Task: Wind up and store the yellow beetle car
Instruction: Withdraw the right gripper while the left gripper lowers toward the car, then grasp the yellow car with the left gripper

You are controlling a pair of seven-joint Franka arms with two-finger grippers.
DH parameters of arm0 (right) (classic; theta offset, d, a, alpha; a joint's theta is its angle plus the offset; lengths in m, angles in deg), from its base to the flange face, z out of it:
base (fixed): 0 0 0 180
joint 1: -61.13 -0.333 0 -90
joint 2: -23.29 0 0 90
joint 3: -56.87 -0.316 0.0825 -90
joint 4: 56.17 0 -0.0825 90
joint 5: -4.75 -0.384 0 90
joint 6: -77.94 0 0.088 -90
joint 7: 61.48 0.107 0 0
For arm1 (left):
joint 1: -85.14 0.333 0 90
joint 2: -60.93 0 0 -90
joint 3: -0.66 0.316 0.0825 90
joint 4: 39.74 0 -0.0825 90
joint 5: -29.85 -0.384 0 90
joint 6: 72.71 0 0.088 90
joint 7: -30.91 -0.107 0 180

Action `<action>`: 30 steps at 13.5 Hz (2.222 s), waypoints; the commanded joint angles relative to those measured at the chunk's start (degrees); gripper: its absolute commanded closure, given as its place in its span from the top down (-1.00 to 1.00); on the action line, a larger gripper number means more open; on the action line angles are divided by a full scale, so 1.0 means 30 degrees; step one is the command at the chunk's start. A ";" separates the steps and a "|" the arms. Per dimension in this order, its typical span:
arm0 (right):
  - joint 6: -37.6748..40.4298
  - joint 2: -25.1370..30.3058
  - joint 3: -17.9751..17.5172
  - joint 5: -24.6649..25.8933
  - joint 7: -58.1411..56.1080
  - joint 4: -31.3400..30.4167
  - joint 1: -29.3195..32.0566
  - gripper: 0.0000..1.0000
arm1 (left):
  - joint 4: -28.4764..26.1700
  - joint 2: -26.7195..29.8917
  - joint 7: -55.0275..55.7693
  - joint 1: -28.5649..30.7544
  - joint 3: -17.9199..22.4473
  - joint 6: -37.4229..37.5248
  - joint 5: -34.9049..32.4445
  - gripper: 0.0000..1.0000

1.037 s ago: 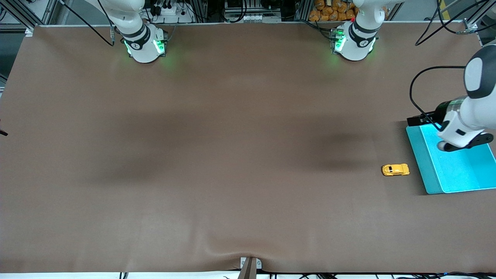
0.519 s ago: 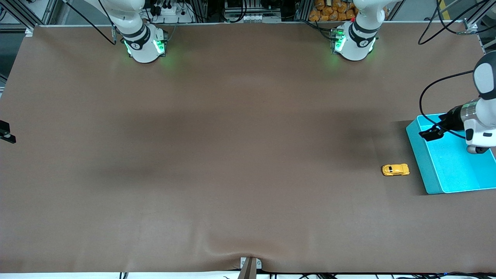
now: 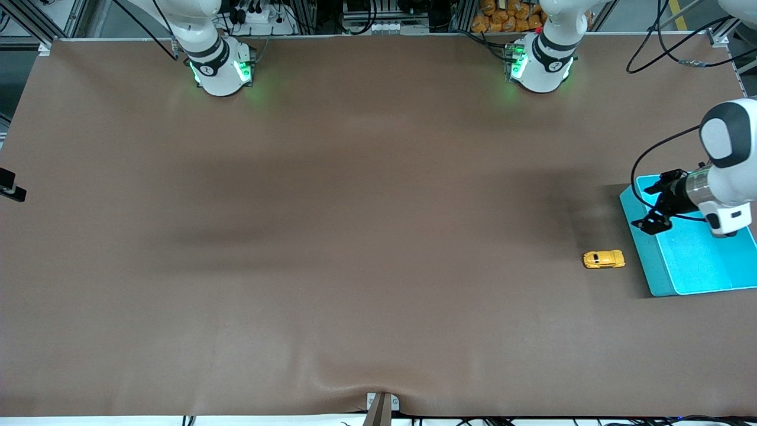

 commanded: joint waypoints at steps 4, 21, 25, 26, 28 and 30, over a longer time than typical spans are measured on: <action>-0.3174 0.4637 0.0035 0.0195 0.1465 -0.7530 -0.0624 1.00 | -0.0212 -0.0969 0.3182 0.0125 -0.0445 -0.2746 0.1110 1.00; -0.3857 0.5702 0.0064 0.0166 0.2020 -0.8894 -0.1122 1.00 | 0.2102 -0.7240 0.8435 -0.1226 -0.0416 -0.9048 -0.2231 1.00; -0.3857 0.5497 0.0093 0.0078 0.2022 -0.8690 -0.1092 1.00 | 0.2044 -0.7418 0.8466 -0.1375 -0.0328 -0.9138 -0.2493 -0.99; -0.3857 0.5496 0.0093 0.0049 0.2022 -0.8660 -0.1093 1.00 | 0.2015 -0.7389 0.8466 -0.1375 -0.0357 -0.9138 -0.2495 -1.00; -0.3887 0.5496 0.0093 -0.0038 0.1993 -0.8659 -0.1093 1.00 | 0.1928 -0.7330 0.8466 -0.1375 -0.0357 -0.9138 -0.2495 -1.00; -0.3857 0.5438 0.0093 -0.0098 0.1934 -0.8659 -0.1092 1.00 | 0.1752 -0.6864 0.8320 -0.1403 -0.0357 -0.9051 -0.2524 -1.00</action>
